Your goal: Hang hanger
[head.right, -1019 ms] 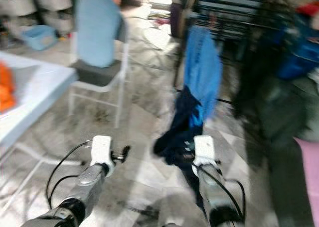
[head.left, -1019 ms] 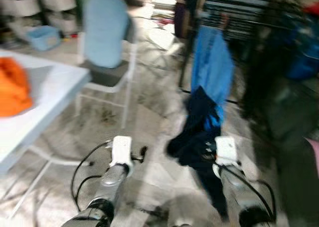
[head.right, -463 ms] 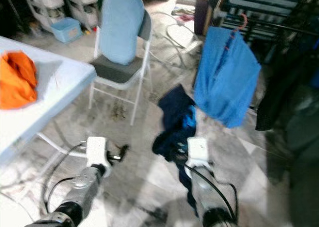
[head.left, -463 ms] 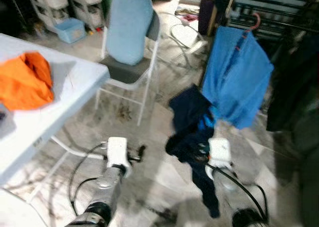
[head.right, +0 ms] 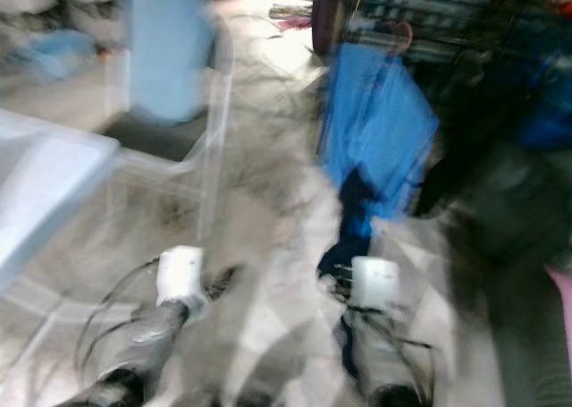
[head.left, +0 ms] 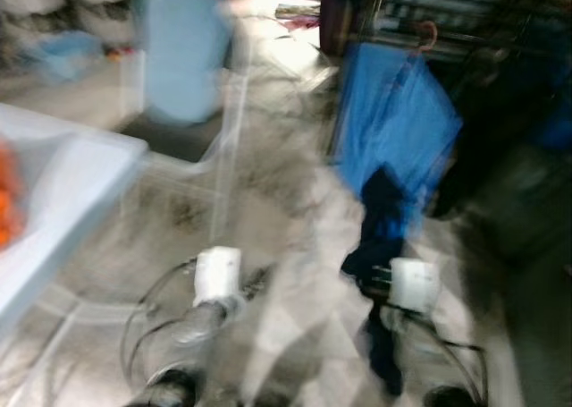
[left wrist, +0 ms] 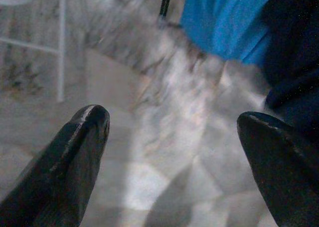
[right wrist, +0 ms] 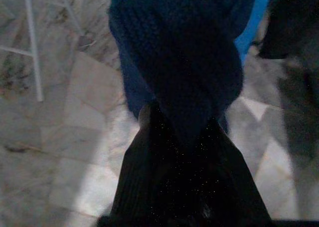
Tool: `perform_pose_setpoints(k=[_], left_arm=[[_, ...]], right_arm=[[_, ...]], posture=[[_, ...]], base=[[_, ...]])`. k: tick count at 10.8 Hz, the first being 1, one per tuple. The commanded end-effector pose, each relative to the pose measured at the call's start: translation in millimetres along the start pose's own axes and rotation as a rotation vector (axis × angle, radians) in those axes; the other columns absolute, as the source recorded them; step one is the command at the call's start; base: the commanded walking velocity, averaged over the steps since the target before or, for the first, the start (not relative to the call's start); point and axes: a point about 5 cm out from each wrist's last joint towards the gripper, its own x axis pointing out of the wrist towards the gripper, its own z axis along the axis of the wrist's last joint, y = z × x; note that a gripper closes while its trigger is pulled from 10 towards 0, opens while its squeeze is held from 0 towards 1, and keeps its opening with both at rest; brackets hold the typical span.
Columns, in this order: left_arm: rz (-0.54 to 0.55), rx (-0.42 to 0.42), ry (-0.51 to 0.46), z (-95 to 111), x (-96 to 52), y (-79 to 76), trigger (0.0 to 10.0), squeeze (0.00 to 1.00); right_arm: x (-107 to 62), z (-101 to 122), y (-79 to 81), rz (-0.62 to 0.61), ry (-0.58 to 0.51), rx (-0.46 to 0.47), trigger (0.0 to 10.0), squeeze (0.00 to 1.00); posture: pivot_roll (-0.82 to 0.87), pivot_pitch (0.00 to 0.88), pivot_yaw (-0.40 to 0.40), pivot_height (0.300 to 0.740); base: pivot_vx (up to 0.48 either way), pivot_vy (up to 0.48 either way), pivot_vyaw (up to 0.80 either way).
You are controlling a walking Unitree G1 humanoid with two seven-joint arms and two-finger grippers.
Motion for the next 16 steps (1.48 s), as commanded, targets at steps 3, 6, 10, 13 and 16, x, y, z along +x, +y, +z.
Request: perform_pose_setpoints(k=[3, 6, 10, 13, 16], left_arm=[[-0.056, -0.005, 0.015, -2.5, 2.4, -14.1, 10.0, 0.0], [-0.082, 0.002, 0.044, -6.1, 2.7, -18.6, 10.0, 0.0], [-0.135, 0.026, 0.067, -7.4, 4.8, -29.3, 10.0, 0.0], [-0.126, 0.031, 0.072, -7.7, 5.0, -28.5, 10.0, 0.0], [-0.096, 0.039, 0.126, -17.8, 0.9, -23.0, 10.0, 0.0]], right_arm=[[0.4, 7.6, -5.9, -0.019, -0.047, 0.0, 10.0, 0.0], [-2.5, 4.4, -7.5, -0.034, -0.046, 0.001, 10.0, 0.0], [-10.9, 10.5, -17.5, -0.065, -0.126, -0.055, 10.0, 0.0], [-5.6, 21.6, -20.3, 0.0, -0.145, -0.099, 10.0, 0.0], [4.3, 41.6, -17.6, 0.135, -0.162, -0.155, 10.0, 0.0]], posture=[[-0.07, 0.146, 0.0, 0.74], [-0.1, 0.147, 0.011, 0.74], [-0.13, 0.153, 0.025, 0.74], [-0.14, 0.153, 0.031, 0.74], [-0.13, 0.156, 0.038, 0.74]], base=[[0.445, 0.0, 0.0], [0.445, 0.0, -0.53], [0.427, 0.0, 0.0], [0.0, 0.0, 0.0], [0.0, 0.0, 0.0]])
